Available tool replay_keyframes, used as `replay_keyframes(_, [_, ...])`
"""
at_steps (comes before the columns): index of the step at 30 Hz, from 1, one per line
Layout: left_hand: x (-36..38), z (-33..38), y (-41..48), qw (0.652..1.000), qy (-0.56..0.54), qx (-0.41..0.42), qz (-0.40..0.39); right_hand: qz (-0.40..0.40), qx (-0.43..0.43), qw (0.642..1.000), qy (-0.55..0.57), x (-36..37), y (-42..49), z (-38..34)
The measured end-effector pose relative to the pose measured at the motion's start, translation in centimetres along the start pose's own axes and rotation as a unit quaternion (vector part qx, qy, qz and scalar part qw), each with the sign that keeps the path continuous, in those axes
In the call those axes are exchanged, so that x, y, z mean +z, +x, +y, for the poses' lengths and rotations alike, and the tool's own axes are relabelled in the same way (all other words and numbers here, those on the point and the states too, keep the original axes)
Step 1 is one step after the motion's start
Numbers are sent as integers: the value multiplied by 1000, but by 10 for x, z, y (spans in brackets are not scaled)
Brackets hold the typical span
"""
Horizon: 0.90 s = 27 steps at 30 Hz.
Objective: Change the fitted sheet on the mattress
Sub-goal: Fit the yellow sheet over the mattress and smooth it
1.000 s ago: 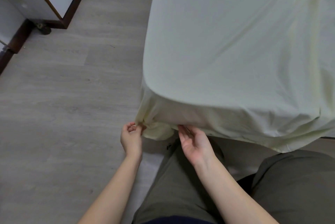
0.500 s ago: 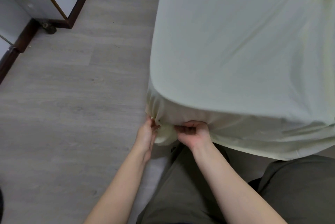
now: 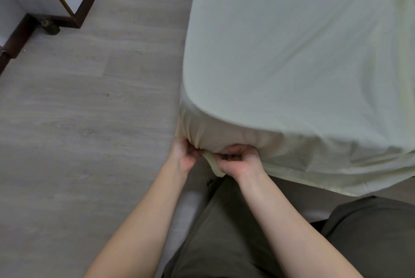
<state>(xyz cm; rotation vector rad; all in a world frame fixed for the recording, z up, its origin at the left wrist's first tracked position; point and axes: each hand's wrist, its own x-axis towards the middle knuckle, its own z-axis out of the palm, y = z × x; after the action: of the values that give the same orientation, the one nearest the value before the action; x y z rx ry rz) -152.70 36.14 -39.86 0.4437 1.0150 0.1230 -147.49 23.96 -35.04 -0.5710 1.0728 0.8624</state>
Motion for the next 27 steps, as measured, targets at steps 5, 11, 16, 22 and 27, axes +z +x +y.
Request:
replay_keyframes(5, [-9, 1, 3, 997, -17, -20, -66, 27, 4, 1000, 11, 1, 2, 0])
replay_keyframes(11, [1, 6, 20, 985, -101, -50, -132, 47, -6, 998, 40, -2, 8, 0])
replay_keyframes(16, [6, 23, 33, 995, 35, 15, -91, 45, -1, 996, 73, -4, 17, 0])
replay_keyframes(22, [6, 51, 42, 928, 328, 176, -19, 44, -28, 998, 37, -4, 21, 4])
replay_keyframes(27, [-3, 39, 28, 851, 391, 333, 113, 32, -11, 999, -11, -8, 22, -5])
